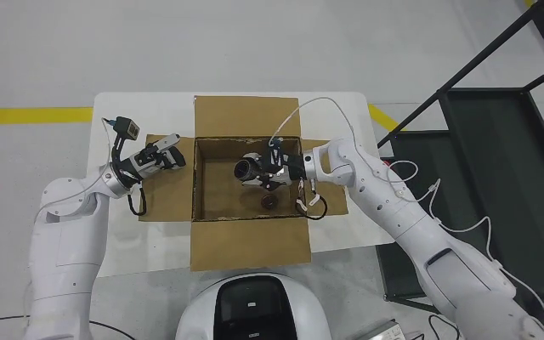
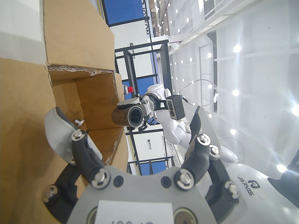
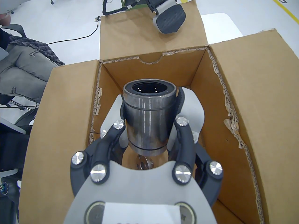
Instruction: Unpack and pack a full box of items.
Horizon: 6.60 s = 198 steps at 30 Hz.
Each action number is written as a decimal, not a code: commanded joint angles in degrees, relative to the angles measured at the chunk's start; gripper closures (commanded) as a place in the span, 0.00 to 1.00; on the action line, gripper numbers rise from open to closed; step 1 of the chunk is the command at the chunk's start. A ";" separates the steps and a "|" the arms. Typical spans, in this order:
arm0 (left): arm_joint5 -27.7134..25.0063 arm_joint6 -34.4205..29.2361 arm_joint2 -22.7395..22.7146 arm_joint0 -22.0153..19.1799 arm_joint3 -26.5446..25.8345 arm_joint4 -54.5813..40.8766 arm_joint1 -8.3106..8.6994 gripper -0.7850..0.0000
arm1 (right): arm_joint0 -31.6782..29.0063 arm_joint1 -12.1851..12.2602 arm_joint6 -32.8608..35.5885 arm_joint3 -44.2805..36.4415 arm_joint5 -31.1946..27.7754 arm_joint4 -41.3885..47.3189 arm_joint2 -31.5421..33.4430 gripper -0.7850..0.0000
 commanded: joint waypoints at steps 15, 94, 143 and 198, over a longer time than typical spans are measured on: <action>0.00 0.00 0.00 0.00 0.00 0.00 0.00 0.00 | -17.96 5.61 -18.06 -14.25 4.05 -14.16 17.98 1.00; 0.00 0.00 0.00 0.00 0.00 0.00 0.00 0.00 | -44.75 6.70 -71.36 17.76 25.15 -25.46 32.63 1.00; 0.00 0.00 0.00 0.00 0.00 0.00 0.00 0.00 | -26.10 -1.66 -73.25 46.87 33.43 -19.48 19.77 0.91; 0.00 0.00 0.00 0.00 0.00 0.00 0.00 0.00 | -27.55 0.90 -76.51 48.40 26.85 -19.48 21.50 0.00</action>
